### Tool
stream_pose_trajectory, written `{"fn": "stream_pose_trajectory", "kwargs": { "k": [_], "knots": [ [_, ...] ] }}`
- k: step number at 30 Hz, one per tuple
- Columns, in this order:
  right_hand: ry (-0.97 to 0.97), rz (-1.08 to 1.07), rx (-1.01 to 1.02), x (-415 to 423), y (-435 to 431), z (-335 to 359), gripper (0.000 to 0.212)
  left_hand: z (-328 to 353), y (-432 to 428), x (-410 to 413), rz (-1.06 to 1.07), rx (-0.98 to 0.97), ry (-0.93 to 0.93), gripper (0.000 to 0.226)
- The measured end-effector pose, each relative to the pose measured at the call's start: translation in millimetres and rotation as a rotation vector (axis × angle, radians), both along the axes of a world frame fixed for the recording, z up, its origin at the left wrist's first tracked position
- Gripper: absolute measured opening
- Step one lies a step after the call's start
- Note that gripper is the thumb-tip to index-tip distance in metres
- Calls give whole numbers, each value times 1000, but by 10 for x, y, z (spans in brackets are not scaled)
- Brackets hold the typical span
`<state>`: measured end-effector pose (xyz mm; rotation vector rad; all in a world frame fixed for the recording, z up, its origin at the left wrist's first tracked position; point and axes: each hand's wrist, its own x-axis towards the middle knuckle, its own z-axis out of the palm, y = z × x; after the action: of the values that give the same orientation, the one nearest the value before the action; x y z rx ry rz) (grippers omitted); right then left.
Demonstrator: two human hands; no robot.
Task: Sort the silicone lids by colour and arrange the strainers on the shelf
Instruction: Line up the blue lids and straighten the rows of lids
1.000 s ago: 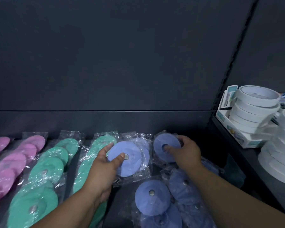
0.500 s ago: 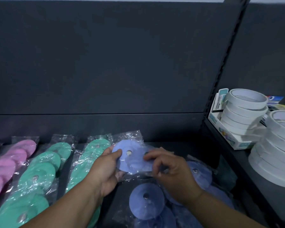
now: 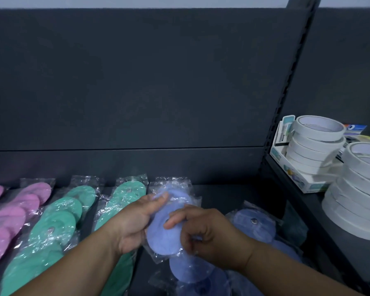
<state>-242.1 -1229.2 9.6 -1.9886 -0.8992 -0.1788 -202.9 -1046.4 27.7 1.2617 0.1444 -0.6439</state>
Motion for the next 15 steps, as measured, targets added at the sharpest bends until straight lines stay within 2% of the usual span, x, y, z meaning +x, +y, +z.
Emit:
{"fn": "stream_pose_trajectory", "kwargs": {
  "k": [3, 5, 7, 9, 12, 15],
  "knots": [
    [24, -60, -74, 50, 11, -17, 29, -51, -16, -15, 205, 12, -82, 35],
    [65, -209, -124, 71, -44, -56, 28, -83, 9, 15, 358, 64, -154, 35],
    [109, -389, -235, 70, -135, -73, 21, -100, 66, 46, 462, 96, -224, 40],
    [177, -471, -393, 25, -189, -51, 23, -83, 118, 31, 495, 113, -275, 45],
    [344, -497, -733, -63, -155, -16, 55, -102, 185, 11, 486, 138, -306, 53],
    [350, -484, -1043, -100, -61, -66, 73, -114, 246, -18, 465, 151, -335, 53]
  ]
}}
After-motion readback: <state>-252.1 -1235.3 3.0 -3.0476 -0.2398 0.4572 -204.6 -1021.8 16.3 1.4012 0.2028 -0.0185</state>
